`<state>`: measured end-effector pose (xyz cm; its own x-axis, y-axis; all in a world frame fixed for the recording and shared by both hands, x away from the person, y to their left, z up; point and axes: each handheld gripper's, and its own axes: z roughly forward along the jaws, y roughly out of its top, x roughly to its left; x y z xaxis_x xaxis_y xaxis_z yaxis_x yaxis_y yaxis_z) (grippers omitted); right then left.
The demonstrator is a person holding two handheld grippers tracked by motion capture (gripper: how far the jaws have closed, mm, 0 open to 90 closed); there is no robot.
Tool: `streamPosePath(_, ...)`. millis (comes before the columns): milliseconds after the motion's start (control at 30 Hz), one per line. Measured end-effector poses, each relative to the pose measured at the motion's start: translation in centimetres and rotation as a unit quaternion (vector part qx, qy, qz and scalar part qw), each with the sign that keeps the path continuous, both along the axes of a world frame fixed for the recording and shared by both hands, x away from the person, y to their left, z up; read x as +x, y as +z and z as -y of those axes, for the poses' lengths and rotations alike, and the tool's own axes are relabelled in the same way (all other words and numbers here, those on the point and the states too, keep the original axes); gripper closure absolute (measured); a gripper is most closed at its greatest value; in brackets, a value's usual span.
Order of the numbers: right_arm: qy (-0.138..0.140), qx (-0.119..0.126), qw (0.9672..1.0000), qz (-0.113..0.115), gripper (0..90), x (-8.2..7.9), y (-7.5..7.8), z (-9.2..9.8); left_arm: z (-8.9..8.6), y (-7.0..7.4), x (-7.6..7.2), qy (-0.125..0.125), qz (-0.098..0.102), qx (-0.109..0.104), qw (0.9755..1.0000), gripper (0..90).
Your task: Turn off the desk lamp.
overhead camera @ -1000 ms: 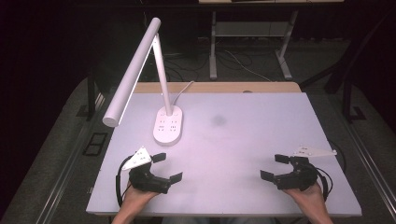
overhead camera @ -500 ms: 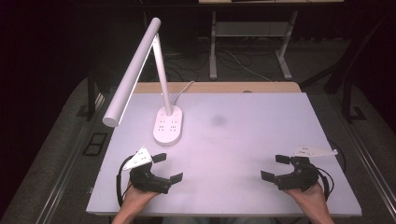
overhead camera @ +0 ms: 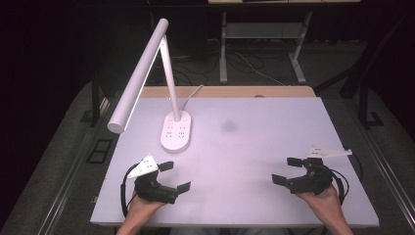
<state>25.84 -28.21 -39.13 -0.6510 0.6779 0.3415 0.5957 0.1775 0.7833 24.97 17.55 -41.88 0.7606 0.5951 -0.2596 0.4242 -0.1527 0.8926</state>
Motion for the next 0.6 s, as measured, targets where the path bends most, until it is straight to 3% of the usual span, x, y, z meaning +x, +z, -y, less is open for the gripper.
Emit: streamPosePath(600,0.017,-0.015,0.9997,-0.003,0.5,2.1,1.5,-1.0,0.3,-0.1,0.0,-0.008,-0.001,0.008,0.9999,0.0)
